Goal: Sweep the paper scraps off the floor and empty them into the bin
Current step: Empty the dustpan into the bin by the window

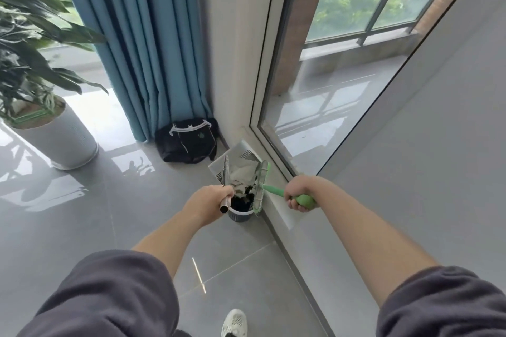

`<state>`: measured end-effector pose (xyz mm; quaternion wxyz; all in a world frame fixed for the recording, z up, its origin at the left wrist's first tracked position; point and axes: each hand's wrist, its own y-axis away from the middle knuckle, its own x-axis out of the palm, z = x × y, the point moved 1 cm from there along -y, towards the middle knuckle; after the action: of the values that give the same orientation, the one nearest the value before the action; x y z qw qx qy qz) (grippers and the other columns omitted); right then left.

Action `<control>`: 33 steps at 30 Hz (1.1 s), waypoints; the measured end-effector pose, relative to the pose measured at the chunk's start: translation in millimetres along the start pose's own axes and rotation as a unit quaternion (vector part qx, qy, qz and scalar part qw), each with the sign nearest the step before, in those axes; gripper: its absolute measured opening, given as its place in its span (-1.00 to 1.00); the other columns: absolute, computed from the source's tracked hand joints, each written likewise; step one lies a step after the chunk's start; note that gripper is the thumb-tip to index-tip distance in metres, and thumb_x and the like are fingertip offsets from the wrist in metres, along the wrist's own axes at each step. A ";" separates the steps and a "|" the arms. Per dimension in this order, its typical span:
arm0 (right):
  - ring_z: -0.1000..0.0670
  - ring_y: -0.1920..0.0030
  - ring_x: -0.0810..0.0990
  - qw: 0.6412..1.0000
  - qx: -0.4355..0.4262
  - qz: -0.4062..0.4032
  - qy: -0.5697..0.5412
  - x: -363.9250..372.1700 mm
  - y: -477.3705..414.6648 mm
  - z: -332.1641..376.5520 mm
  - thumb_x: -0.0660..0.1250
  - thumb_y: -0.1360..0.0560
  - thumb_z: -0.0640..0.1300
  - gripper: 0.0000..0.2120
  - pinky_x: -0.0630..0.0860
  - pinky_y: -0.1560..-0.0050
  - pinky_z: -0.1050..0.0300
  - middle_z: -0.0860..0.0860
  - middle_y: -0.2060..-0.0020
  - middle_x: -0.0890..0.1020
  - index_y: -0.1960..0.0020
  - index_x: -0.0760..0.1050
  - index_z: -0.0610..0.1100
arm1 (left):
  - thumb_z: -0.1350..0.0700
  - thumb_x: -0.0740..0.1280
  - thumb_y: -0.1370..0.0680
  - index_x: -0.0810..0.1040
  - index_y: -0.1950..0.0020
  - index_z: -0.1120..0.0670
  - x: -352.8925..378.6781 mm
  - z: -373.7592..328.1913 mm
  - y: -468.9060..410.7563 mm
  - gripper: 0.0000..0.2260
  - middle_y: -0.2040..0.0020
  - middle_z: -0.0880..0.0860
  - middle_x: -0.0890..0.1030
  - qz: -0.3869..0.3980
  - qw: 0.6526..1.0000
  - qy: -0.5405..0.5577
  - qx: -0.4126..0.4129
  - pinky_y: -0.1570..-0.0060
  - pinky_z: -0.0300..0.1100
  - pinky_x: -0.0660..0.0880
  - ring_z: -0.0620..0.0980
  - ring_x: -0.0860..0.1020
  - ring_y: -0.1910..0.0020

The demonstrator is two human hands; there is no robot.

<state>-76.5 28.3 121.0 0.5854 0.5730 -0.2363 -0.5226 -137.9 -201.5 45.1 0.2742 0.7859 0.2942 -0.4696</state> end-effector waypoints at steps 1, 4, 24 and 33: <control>0.15 0.64 0.34 1.000 0.001 0.003 -0.006 0.4 -0.3 -1.1 0.03 -0.55 -0.29 -0.85 0.30 0.59 0.37 0.02 0.48 0.39 0.12 0.34 -0.18 | 0.16 0.20 -0.56 0.54 -0.06 0.04 -1.1 0.8 0.0 -0.84 0.07 0.06 0.64 0.020 1.000 -0.020 0.009 0.24 -0.15 0.34 0.11 0.57 0.11; 0.16 0.67 0.35 1.000 0.007 0.007 -0.015 4.1 -1.2 -4.2 0.01 -0.56 -0.28 -0.83 0.30 0.61 0.39 0.03 0.48 0.40 0.13 0.33 -0.16 | 0.02 0.19 -0.60 0.52 -0.18 -0.02 -7.8 6.0 -2.4 -0.79 0.03 0.11 0.65 0.069 0.995 -0.076 0.009 0.19 -0.12 0.42 0.15 0.59 0.03; 0.15 0.68 0.37 1.000 0.009 0.006 -0.020 30.1 -18.5 4.9 0.02 -0.58 -0.27 -0.83 0.33 0.60 0.40 0.02 0.60 0.43 0.15 0.30 -0.13 | 0.29 0.12 -0.63 0.33 0.31 0.15 -24.2 -39.8 -34.6 -0.70 0.38 0.06 0.39 0.148 0.864 0.318 -0.362 0.76 -0.39 0.29 -0.05 0.37 0.47; 0.16 0.69 0.39 0.998 -0.011 0.036 -0.050 39.5 -27.6 23.5 0.03 -0.58 -0.27 -0.84 0.32 0.63 0.40 0.03 0.59 0.46 0.14 0.30 -0.13 | 0.37 0.14 -0.55 0.44 0.23 0.28 -40.8 -25.3 -31.0 -0.82 0.42 0.16 0.42 0.154 0.900 0.196 -0.357 0.53 -0.19 0.27 0.03 0.34 0.50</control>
<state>-92.9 -10.9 88.5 0.5979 0.5304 -0.2801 -0.5317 -161.3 -171.0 87.3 0.5420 0.7472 0.3648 -0.1217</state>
